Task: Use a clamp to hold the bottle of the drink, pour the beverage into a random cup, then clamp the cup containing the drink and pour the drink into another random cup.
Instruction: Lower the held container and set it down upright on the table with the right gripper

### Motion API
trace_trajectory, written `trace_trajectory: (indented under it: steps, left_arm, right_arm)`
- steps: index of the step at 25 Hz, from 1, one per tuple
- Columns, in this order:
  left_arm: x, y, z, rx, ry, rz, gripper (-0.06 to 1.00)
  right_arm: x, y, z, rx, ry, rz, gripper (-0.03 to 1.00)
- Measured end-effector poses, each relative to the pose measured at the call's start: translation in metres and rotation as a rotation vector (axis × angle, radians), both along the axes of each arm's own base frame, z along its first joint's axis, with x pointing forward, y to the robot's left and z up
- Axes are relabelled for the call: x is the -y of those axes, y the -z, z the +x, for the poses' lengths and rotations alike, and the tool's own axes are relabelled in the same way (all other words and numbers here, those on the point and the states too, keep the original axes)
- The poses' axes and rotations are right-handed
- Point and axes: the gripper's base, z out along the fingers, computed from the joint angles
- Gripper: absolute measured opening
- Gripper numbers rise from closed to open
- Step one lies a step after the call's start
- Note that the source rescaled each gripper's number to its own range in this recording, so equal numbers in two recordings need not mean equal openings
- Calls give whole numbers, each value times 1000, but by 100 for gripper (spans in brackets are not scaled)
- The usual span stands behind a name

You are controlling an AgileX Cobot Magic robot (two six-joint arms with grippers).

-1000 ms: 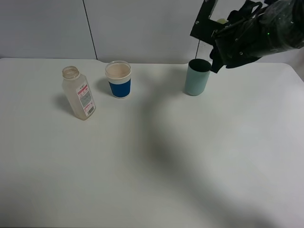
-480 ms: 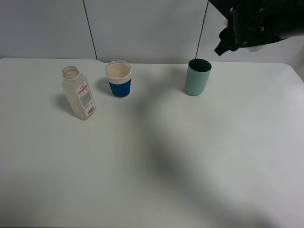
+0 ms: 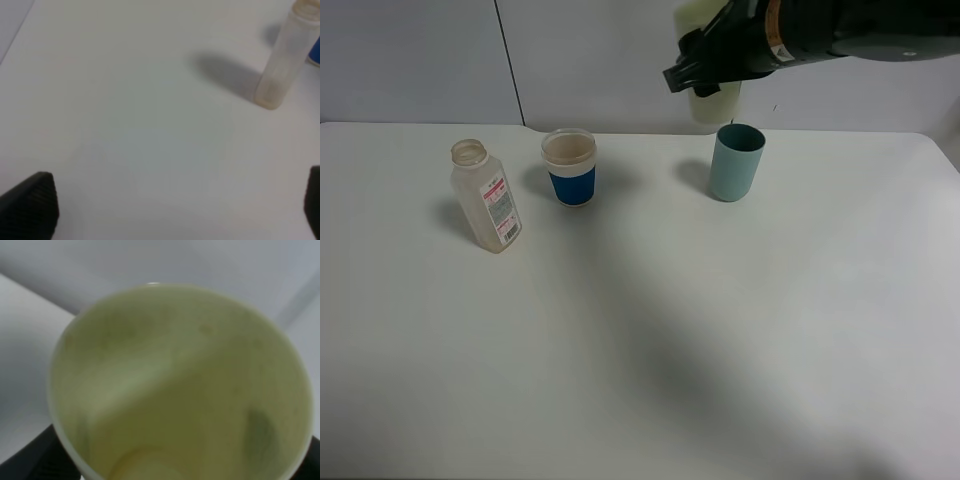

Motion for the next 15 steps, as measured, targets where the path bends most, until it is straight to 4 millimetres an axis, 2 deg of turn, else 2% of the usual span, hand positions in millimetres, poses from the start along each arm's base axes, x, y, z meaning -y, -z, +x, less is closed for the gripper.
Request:
trace_trajectory:
  steps: [5, 8, 11, 15]
  left_arm:
    - [0, 0, 0, 0, 0, 0, 100]
    - [0, 0, 0, 0, 0, 0, 100]
    - [0, 0, 0, 0, 0, 0, 100]
    - [0, 0, 0, 0, 0, 0, 100]
  right_arm:
    - [-25, -4, -11, -6, -166, 141, 4]
    - [-43, -8, -21, 23, -307, 167, 4]
    - [-49, -7, -24, 31, -349, 157, 4]
    - [-51, 10, -30, 21, -394, 155, 4]
